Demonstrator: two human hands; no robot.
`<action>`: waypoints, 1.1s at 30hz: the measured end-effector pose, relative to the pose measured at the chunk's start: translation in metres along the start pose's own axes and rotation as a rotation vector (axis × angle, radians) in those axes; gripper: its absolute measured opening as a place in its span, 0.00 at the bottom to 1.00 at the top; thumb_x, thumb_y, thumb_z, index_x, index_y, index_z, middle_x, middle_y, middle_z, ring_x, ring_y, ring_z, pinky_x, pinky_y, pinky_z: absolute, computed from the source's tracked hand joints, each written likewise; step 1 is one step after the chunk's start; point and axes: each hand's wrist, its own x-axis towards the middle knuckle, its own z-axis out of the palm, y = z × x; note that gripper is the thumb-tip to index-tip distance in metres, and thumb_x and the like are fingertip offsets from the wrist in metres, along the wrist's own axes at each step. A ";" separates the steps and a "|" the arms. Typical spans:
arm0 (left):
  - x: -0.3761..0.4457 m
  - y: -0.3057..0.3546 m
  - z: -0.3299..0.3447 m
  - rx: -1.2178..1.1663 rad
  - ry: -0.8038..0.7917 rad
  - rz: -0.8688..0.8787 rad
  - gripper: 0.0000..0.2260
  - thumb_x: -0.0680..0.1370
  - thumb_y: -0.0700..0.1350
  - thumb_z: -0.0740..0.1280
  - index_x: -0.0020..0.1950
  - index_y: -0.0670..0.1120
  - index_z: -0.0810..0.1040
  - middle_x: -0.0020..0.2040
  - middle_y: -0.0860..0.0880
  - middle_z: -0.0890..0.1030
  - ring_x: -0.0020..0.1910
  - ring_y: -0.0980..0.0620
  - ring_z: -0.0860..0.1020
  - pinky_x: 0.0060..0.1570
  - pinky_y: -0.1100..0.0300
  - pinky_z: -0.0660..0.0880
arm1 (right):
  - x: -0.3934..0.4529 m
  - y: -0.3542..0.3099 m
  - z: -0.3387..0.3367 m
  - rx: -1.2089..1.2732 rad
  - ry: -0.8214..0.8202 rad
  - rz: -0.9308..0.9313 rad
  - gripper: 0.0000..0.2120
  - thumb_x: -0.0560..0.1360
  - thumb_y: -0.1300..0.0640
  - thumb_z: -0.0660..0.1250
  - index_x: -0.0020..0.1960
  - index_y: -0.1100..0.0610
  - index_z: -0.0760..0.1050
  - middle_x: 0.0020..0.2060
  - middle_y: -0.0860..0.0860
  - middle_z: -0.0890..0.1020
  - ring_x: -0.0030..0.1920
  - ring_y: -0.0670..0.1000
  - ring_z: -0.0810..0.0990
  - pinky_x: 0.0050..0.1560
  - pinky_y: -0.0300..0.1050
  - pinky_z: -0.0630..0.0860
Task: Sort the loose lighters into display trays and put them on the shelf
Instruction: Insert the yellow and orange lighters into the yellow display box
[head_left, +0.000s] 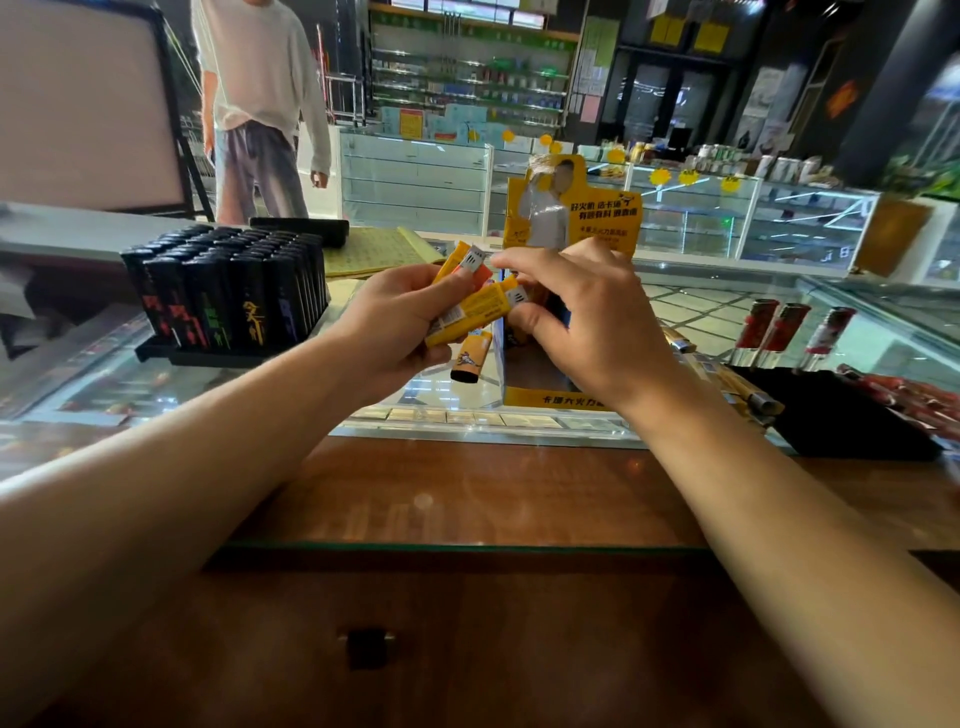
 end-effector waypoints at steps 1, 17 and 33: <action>0.000 0.000 0.000 0.003 0.005 0.005 0.10 0.78 0.49 0.68 0.51 0.42 0.79 0.39 0.46 0.75 0.31 0.54 0.72 0.21 0.66 0.66 | 0.000 0.000 0.000 0.004 -0.014 -0.007 0.18 0.73 0.51 0.70 0.62 0.51 0.79 0.46 0.48 0.83 0.51 0.53 0.73 0.48 0.47 0.63; 0.002 -0.002 -0.003 0.089 0.137 0.078 0.06 0.78 0.47 0.70 0.50 0.44 0.79 0.38 0.49 0.77 0.32 0.54 0.73 0.30 0.63 0.76 | -0.002 0.000 -0.015 0.270 0.195 0.243 0.11 0.74 0.55 0.68 0.56 0.50 0.82 0.42 0.35 0.76 0.50 0.50 0.79 0.51 0.41 0.75; 0.003 -0.002 -0.003 0.129 0.163 0.065 0.03 0.78 0.38 0.68 0.50 0.44 0.80 0.39 0.46 0.78 0.31 0.53 0.73 0.32 0.59 0.74 | -0.001 0.002 -0.006 -0.014 0.143 0.181 0.10 0.73 0.56 0.70 0.54 0.55 0.82 0.36 0.34 0.67 0.43 0.53 0.73 0.44 0.49 0.72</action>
